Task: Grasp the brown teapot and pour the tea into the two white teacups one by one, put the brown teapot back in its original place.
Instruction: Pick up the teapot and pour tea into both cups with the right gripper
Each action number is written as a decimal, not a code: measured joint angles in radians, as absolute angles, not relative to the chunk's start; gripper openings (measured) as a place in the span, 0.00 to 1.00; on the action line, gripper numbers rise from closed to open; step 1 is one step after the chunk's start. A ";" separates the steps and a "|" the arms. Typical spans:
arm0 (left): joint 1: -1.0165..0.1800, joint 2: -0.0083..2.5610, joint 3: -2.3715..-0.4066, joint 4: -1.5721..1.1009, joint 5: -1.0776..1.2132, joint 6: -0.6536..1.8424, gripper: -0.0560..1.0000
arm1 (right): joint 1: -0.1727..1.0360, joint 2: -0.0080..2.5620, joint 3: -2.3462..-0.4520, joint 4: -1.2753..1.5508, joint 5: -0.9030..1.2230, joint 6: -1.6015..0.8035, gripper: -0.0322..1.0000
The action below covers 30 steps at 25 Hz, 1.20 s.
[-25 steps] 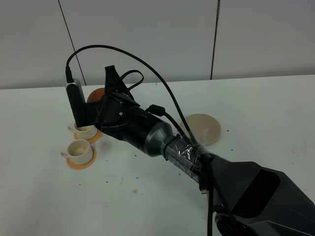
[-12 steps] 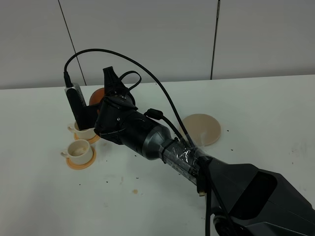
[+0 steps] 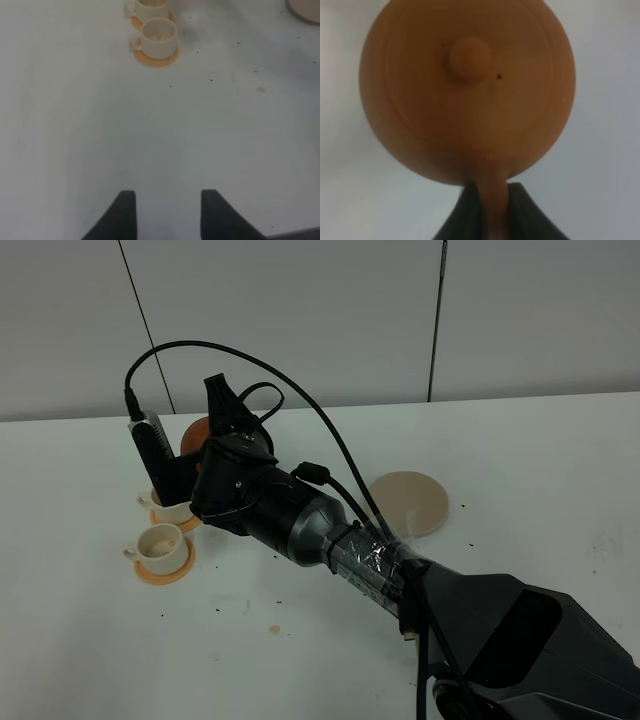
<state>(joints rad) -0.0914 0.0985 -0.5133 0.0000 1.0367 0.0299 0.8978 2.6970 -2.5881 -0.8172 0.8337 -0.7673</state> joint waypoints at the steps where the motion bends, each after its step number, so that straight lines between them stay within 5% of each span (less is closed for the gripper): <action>1: -0.091 0.099 -0.513 0.000 1.037 0.030 0.41 | 0.898 2.697 -2.588 -0.818 0.834 -0.767 0.12; 30: -0.091 0.099 -0.513 0.000 1.038 0.030 0.41 | 0.898 2.697 -2.588 -0.839 0.823 -0.780 0.12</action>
<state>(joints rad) -0.0914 0.0985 -0.5133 0.0000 1.0376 0.0299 0.8978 2.6970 -2.5881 -0.8395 0.8228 -0.7802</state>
